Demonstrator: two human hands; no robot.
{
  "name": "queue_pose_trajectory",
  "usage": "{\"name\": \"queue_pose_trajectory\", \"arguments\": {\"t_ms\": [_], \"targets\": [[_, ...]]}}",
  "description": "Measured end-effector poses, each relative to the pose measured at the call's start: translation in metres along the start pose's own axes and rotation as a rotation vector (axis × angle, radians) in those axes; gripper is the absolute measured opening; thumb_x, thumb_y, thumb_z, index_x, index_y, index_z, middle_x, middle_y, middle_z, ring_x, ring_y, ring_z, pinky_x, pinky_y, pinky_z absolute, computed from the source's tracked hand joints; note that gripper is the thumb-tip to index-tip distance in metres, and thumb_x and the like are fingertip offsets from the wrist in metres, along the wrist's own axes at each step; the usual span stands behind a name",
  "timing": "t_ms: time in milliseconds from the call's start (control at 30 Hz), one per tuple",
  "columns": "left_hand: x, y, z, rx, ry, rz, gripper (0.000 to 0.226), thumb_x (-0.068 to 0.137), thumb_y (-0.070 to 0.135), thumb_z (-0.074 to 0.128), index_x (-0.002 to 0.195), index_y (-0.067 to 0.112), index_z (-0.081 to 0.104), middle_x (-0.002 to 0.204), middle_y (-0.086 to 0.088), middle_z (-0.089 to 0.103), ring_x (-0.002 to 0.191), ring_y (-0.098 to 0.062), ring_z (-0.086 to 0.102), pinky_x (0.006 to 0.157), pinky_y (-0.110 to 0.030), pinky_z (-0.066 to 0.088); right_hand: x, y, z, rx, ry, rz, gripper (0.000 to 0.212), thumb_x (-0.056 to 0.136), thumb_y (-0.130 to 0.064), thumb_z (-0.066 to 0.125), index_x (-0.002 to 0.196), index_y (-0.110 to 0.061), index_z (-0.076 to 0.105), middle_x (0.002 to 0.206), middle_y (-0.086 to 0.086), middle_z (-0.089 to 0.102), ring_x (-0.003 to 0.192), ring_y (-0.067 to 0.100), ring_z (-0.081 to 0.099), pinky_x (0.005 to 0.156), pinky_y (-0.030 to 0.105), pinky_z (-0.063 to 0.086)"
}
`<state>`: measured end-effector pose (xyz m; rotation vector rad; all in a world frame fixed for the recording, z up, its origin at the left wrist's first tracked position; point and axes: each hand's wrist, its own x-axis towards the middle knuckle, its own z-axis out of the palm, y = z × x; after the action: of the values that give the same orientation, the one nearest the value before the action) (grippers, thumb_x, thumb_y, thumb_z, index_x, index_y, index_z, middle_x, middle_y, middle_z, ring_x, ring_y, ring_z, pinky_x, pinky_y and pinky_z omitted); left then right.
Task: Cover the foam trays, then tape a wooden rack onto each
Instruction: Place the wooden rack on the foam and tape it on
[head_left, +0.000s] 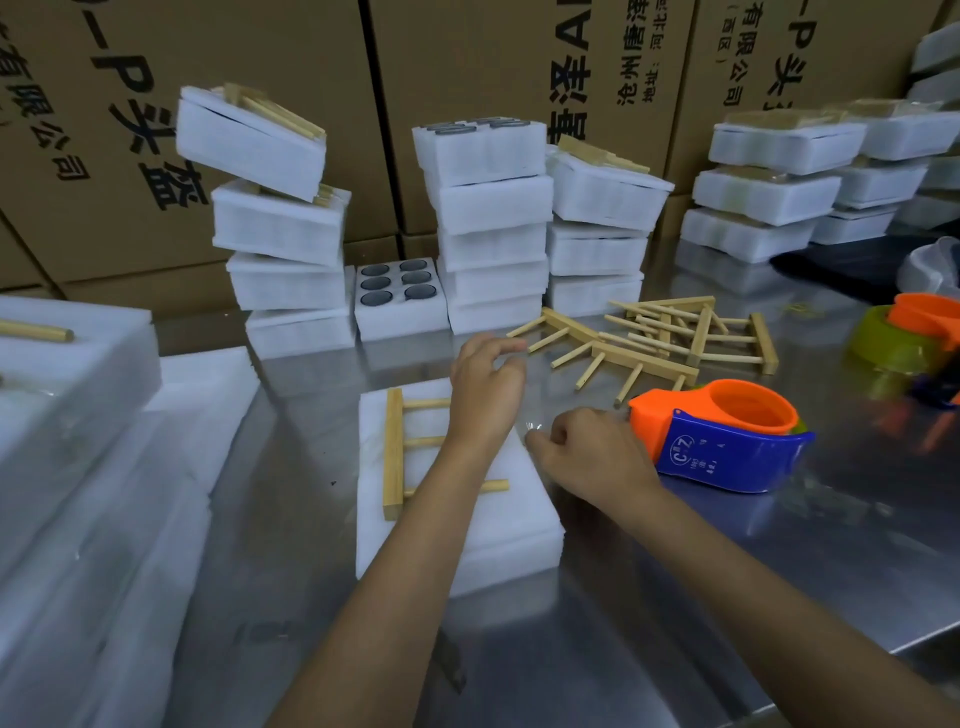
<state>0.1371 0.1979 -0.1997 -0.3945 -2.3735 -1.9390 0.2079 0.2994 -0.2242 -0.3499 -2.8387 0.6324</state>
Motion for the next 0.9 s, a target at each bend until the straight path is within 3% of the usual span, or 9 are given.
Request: {"name": "queue_pose_trajectory", "arguments": {"t_ms": [200,333,400,500,567,633,700,767,900], "targets": [[-0.005,0.005,-0.001,-0.037,0.028,0.016,0.030,0.090,0.004,0.049,0.099,0.024,0.070,0.111,0.017,0.050,0.114,-0.005,0.048,0.103,-0.029,0.040,0.009,0.006,0.014,0.246,-0.246,0.116,0.043,0.094,-0.051,0.046,0.068,-0.019,0.059,0.071,-0.002,0.062,0.083,0.021,0.062,0.072,0.036,0.046],[-0.013,0.017,-0.006,-0.156,0.088,0.093,0.032,0.093,0.001,0.047,0.103,0.023,0.068,0.121,0.005,0.061,0.104,-0.002,0.055,0.087,-0.017,0.042,0.011,0.008,0.017,0.298,-0.243,0.155,0.038,0.093,-0.051,0.048,0.068,-0.023,0.053,0.071,-0.005,0.060,0.084,0.022,0.060,0.068,0.033,0.040],[-0.017,0.027,-0.019,-0.222,0.153,0.163,0.033,0.093,0.000,0.047,0.102,0.024,0.068,0.112,0.010,0.066,0.093,-0.007,0.058,0.077,-0.014,0.046,0.009,0.008,0.020,0.297,-0.217,0.146,0.034,0.092,-0.050,0.050,0.070,-0.024,0.052,0.073,-0.006,0.060,0.082,0.019,0.058,0.067,0.032,0.040],[-0.014,0.033,-0.061,-0.218,0.264,0.215,0.027,0.087,0.018,0.049,0.095,0.034,0.069,0.099,0.023,0.068,0.091,-0.001,0.063,0.080,-0.018,0.052,0.003,0.008,0.024,0.273,-0.140,0.134,0.030,0.091,-0.049,0.052,0.073,-0.025,0.052,0.078,-0.007,0.062,0.080,0.016,0.058,0.063,0.031,0.038],[-0.007,0.015,-0.099,-0.076,0.352,0.137,0.023,0.083,0.028,0.047,0.093,0.037,0.066,0.099,0.022,0.068,0.096,0.002,0.062,0.083,-0.018,0.051,0.000,0.007,0.027,0.273,-0.086,0.133,0.027,0.091,-0.047,0.052,0.076,-0.025,0.054,0.083,-0.007,0.063,0.081,0.015,0.058,0.061,0.030,0.037],[-0.001,-0.017,-0.129,0.115,0.380,-0.140,0.028,0.087,0.036,0.047,0.106,0.027,0.065,0.112,0.004,0.066,0.109,-0.018,0.060,0.095,-0.034,0.049,-0.003,0.004,0.030,0.292,-0.041,0.119,0.022,0.091,-0.044,0.053,0.080,-0.024,0.055,0.090,-0.005,0.063,0.082,0.016,0.059,0.062,0.030,0.038],[-0.005,-0.049,-0.139,0.170,0.166,-0.395,0.052,0.089,0.045,0.044,0.123,0.012,0.064,0.130,-0.017,0.061,0.122,-0.035,0.055,0.108,-0.048,0.042,-0.005,0.000,0.035,0.313,-0.004,0.100,0.021,0.090,-0.045,0.054,0.081,-0.026,0.053,0.094,-0.005,0.060,0.081,0.016,0.058,0.063,0.030,0.039],[-0.014,-0.067,-0.137,0.023,0.018,-0.434,0.058,0.082,0.056,0.047,0.119,0.018,0.070,0.134,-0.017,0.061,0.127,-0.032,0.055,0.111,-0.049,0.039,-0.007,-0.007,0.041,0.335,-0.006,0.096,0.022,0.090,-0.048,0.053,0.081,-0.028,0.050,0.093,-0.005,0.057,0.078,0.015,0.057,0.064,0.032,0.042],[-0.032,-0.055,-0.144,-0.330,0.042,-0.378,0.036,0.086,0.058,0.060,0.096,0.031,0.081,0.107,-0.006,0.077,0.093,-0.019,0.075,0.081,-0.039,0.056,-0.006,-0.025,0.045,0.540,0.004,0.139,0.023,0.091,-0.044,0.051,0.083,-0.023,0.053,0.085,-0.002,0.063,0.079,0.018,0.059,0.073,0.038,0.048]]}}
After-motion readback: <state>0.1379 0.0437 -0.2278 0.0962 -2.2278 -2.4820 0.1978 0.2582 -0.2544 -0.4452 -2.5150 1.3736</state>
